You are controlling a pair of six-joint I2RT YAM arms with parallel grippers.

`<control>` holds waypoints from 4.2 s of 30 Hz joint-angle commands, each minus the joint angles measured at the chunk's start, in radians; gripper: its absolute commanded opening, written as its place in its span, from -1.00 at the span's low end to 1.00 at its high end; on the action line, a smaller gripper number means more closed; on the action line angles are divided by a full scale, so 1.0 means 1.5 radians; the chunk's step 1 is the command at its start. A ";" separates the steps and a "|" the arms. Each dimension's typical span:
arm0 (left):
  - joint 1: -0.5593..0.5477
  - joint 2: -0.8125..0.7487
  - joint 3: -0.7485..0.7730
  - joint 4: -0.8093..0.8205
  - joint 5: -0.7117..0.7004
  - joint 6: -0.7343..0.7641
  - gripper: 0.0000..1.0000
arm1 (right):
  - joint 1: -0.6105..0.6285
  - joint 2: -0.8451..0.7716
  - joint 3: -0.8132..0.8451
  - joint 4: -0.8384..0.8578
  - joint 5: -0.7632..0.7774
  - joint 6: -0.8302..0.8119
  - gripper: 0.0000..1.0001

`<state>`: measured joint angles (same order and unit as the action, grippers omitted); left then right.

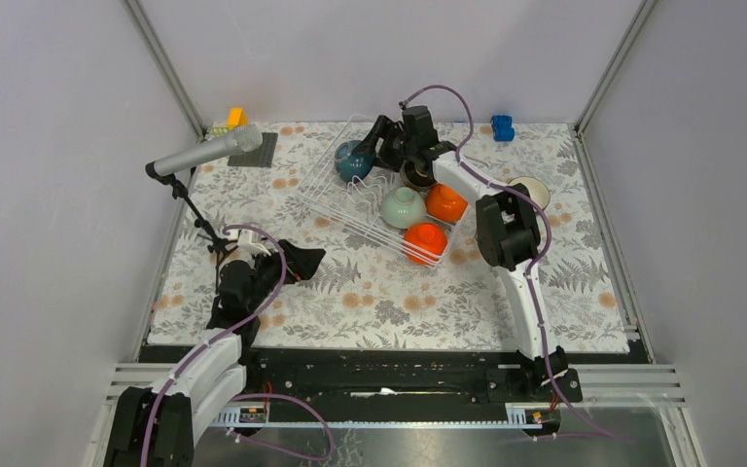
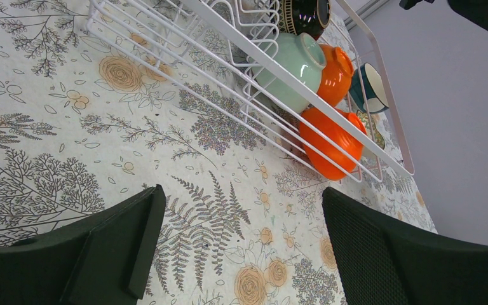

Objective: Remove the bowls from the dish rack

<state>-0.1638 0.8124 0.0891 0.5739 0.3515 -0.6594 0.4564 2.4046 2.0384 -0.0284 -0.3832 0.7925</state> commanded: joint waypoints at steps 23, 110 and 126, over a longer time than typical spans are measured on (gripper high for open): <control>0.000 -0.010 0.002 0.022 -0.001 0.009 0.97 | -0.010 -0.003 -0.219 0.608 -0.195 0.156 0.08; 0.000 -0.008 0.003 0.019 -0.003 0.010 0.97 | 0.052 -0.070 0.009 0.252 0.000 -0.086 -1.00; 0.000 -0.021 0.004 0.008 -0.009 0.015 0.97 | 0.053 -0.394 -0.199 0.108 -0.101 -0.227 -1.00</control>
<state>-0.1638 0.7925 0.0891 0.5671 0.3439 -0.6521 0.5320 2.0247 1.8114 0.2054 -0.5655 0.6018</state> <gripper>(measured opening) 0.987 0.069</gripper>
